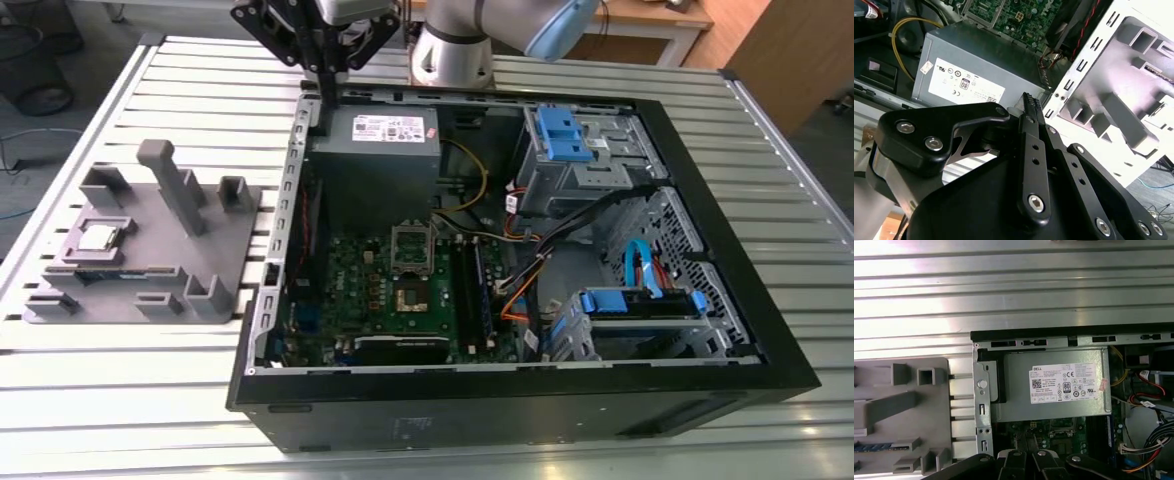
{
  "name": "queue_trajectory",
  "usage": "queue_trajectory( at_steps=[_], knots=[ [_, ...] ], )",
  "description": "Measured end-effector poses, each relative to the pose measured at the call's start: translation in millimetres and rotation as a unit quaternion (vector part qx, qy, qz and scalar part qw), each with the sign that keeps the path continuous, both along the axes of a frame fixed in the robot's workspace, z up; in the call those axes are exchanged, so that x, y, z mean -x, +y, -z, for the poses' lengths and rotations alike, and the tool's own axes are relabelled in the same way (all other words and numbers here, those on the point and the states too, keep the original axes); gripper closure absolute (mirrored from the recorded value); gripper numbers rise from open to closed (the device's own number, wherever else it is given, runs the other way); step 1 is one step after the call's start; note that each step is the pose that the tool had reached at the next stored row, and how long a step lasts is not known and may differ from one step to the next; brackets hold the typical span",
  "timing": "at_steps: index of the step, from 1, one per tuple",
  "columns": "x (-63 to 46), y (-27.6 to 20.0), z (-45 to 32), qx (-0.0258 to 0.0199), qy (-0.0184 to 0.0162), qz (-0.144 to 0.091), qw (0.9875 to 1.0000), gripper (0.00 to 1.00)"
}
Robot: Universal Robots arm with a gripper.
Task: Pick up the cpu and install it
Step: 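Reach for the cpu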
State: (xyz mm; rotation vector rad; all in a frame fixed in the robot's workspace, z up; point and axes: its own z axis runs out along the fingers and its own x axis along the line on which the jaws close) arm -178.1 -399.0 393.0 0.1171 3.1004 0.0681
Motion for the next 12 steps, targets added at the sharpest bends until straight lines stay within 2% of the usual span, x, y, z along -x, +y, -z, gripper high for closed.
queue_trajectory(
  at_steps=[12],
  knots=[
    [11.5, 0.0, 0.0, 0.0000, 0.0000, 0.000, 1.0000, 0.89]
  ],
)
